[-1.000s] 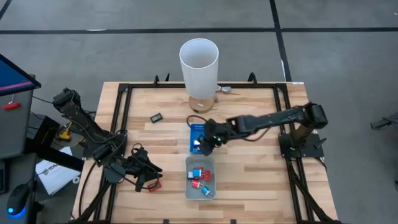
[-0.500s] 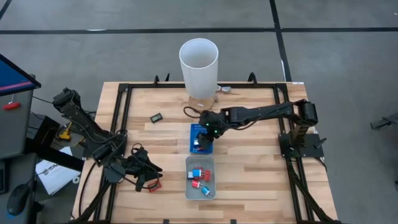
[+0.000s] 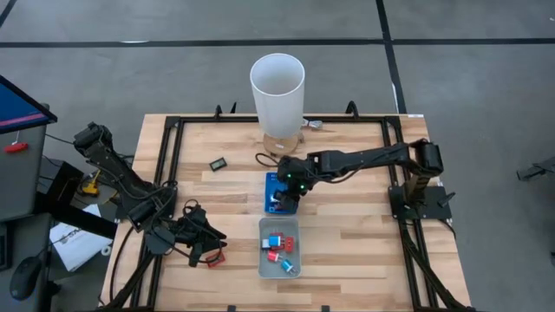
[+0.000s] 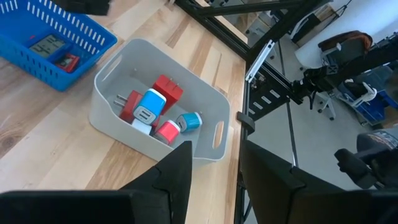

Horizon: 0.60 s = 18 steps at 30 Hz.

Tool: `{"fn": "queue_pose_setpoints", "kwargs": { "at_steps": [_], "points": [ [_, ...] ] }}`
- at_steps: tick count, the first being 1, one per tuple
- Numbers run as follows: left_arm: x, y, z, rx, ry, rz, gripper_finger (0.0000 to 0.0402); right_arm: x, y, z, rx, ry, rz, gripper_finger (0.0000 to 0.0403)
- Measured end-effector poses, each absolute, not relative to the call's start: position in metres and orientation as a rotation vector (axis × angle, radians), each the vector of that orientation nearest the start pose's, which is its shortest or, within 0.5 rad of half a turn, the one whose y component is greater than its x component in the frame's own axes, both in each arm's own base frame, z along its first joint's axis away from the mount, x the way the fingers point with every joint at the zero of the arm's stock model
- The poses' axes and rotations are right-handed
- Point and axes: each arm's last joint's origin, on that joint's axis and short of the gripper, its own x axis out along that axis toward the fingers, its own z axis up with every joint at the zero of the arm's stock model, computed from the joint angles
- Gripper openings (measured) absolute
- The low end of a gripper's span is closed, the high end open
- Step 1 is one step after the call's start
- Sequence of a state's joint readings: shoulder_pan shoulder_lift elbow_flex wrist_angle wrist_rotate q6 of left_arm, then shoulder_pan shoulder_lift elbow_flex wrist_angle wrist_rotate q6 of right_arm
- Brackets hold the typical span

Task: Pick & Place Office items
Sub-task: Put the right black digital clock into the blue bin

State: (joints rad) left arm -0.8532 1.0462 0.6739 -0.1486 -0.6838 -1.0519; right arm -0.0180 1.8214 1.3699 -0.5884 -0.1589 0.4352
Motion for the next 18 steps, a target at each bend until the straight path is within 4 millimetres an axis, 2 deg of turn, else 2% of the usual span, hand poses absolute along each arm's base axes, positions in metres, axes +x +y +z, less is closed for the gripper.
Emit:
{"fn": "queue_pose_setpoints", "kwargs": {
  "at_steps": [18],
  "points": [
    [0.1558, -0.1507, 0.2539, -0.675, 0.413, 0.046, 0.0131, 0.3828, -0.001, 0.2247, 0.467, 1.025, -0.116, 0.0148]
  ]
}}
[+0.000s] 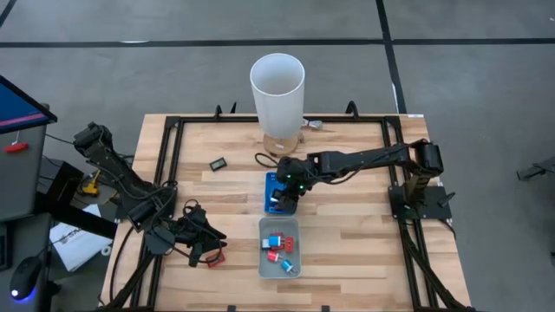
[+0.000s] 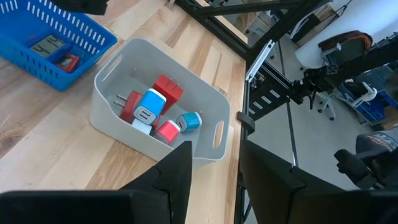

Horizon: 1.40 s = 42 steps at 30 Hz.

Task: Pick & Place Office items
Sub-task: Put the right black digital clock into the blue bin

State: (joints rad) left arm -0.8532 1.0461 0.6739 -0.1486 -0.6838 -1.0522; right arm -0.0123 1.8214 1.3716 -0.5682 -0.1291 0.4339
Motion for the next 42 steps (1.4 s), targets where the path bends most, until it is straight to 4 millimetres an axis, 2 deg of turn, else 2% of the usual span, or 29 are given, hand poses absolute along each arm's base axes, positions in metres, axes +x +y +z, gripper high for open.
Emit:
{"fn": "queue_pose_setpoints", "kwargs": {
  "at_steps": [4, 8, 10, 17, 21, 25, 42],
  "points": [
    [0.156, -0.151, 0.254, -0.674, 0.413, 0.046, 0.0131, 0.383, -0.002, 0.225, 0.446, 1.017, -0.119, 0.0148],
    [0.156, -0.151, 0.254, -0.675, 0.413, 0.046, 0.0131, 0.389, -0.008, 0.21, 0.439, 1.073, -0.149, 0.0148],
    [0.156, -0.151, 0.254, -0.677, 0.412, 0.045, 0.0131, 0.4, -0.012, 0.206, 0.428, 1.05, -0.147, 0.0148],
    [0.156, -0.151, 0.255, -0.693, 0.4, 0.038, 0.0131, 0.415, -0.01, 0.199, 0.36, 1.111, -0.109, 0.0148],
    [0.157, -0.152, 0.255, -0.693, 0.4, 0.038, 0.0131, 0.416, -0.009, 0.192, 0.307, 1.198, -0.089, 0.0148],
    [0.156, -0.151, 0.255, -0.689, 0.403, 0.039, 0.0131, 0.416, -0.008, 0.19, 0.301, 1.211, -0.085, 0.0148],
    [0.156, -0.151, 0.255, -0.687, 0.406, 0.038, 0.0131, 0.418, -0.012, 0.191, 0.287, 1.182, -0.079, 0.0148]
  ]
}}
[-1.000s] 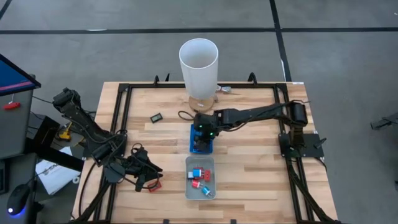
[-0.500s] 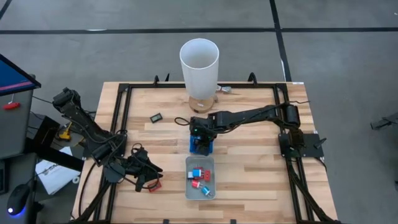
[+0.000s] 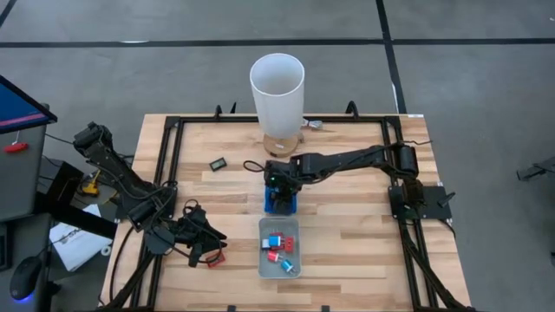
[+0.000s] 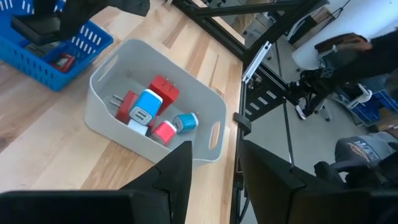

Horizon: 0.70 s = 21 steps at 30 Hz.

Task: Pick & Place Office items
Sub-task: Put the right black digital clock into the blue bin, then put the red digital clock into the blue bin

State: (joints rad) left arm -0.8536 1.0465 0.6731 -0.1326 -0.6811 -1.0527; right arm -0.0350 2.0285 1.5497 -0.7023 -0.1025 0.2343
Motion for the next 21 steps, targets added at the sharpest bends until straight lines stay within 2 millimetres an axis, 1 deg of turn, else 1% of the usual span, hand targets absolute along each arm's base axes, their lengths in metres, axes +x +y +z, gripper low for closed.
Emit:
{"fn": "queue_pose_setpoints", "kwargs": {
  "at_steps": [5, 14, 21],
  "points": [
    [0.1563, -0.1515, 0.2549, -0.689, 0.405, 0.037, 0.0131, 0.4184, -0.0119, 0.1915, 0.263, 1.181, -0.06, 0.0151],
    [0.1562, -0.1516, 0.255, -0.69, 0.405, 0.036, 0.0131, 0.4183, -0.0118, 0.1914, 0.258, 1.183, -0.047, 0.0181],
    [0.1562, -0.1516, 0.255, -0.691, 0.405, 0.036, 0.0131, 0.4184, -0.0116, 0.1915, 0.262, 1.181, -0.047, 0.0183]
  ]
}}
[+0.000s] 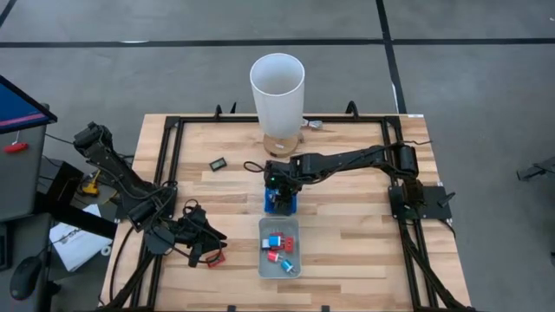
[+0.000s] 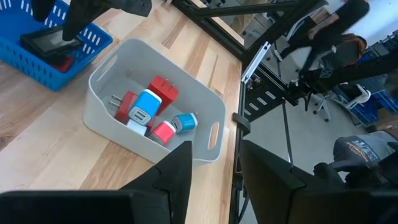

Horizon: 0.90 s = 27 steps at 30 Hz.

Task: Pick & Place Office items
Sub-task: Put the red digital clock into the blue bin

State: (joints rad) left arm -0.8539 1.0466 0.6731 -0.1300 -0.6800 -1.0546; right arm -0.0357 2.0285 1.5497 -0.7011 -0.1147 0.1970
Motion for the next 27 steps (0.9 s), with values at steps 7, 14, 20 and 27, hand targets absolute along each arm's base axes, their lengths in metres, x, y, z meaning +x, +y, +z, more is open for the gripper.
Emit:
{"fn": "queue_pose_setpoints", "kwargs": {
  "at_steps": [7, 14, 20, 27],
  "points": [
    [0.154, -0.154, 0.255, -0.684, 0.413, 0.021, 0.0131, 0.422, -0.011, 0.202, 0.289, 1.148, -0.07, 0.0185],
    [0.139, -0.162, 0.248, -0.617, 0.492, -0.013, 0.0131, 0.431, 0.01, 0.245, 0.265, 1.03, -0.109, 0.0185],
    [0.115, -0.171, 0.238, -0.597, 0.618, -0.055, 0.0131, 0.433, 0.036, 0.283, 0.274, 0.907, -0.138, 0.0185],
    [0.087, -0.19, 0.22, -0.566, 0.814, -0.126, 0.0131, 0.408, 0.078, 0.322, 0.318, 0.785, -0.184, 0.0186]
  ]
}}
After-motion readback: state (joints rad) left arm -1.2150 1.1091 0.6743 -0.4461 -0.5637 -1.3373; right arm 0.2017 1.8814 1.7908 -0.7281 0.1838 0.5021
